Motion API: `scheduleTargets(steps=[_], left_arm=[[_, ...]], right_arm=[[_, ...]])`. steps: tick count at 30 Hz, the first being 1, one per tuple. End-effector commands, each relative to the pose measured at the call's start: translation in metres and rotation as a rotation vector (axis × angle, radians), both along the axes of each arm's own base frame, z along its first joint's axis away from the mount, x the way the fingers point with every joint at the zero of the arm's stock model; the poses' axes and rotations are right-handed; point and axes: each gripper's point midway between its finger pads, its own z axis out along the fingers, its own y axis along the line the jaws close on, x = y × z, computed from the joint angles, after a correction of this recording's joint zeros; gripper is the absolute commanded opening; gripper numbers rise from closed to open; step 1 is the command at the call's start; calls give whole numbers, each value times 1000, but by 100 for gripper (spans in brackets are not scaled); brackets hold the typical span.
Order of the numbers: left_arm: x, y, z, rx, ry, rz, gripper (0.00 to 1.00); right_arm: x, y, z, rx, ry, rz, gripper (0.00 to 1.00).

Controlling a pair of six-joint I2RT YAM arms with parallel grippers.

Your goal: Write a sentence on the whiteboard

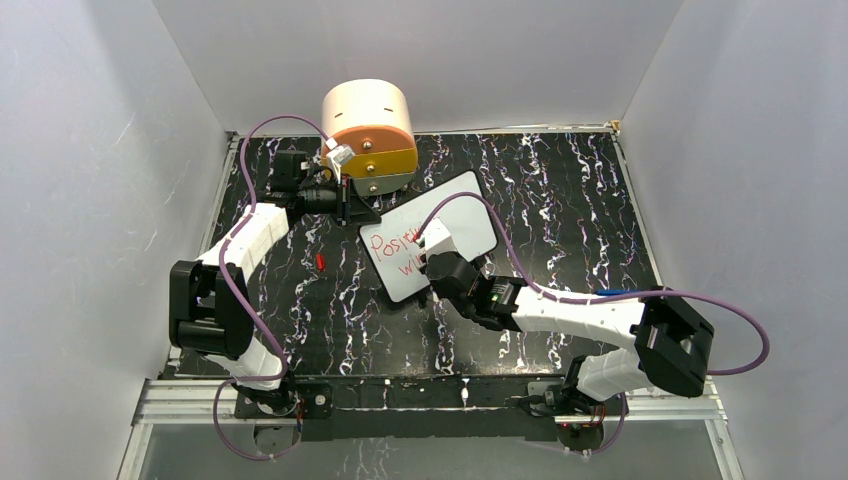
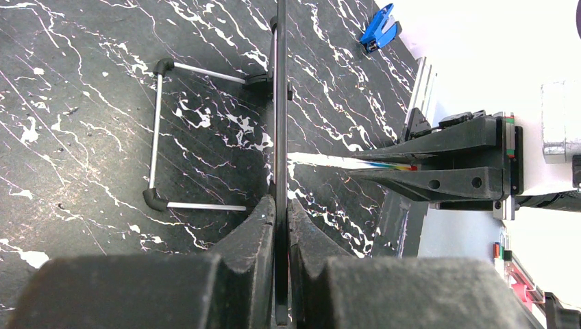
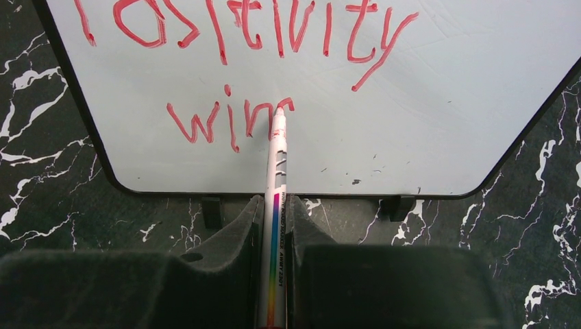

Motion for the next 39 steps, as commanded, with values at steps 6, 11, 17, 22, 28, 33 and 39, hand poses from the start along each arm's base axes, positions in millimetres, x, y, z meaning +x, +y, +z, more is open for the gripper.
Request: scheduleTargets(steps=[6,11,17,22,28,33,39], left_arm=[[-1,7,-32,90,72,42,0],[-1,7,-32,90,72,42,0],[-1,7,-32,89,72,42,0],[-1,7,-33,90,75,42,0],[-1,7,-33,89,75,41,0],[-1,7,-32,89,73,41,0],[0,7,-33,91,74,43,0]], right_arm=[[3,-5,10,13,-6,-36,0],[3,-10,10,5,-8,-52,0],[3,-11,9,0,-6,-56,0],[0,-7,5,-1,16,-34,0],[-3,0,7,11,30,0,0],[-2,1,12,34,21,-6,0],[0,-10,24,52,-17,-33,0]])
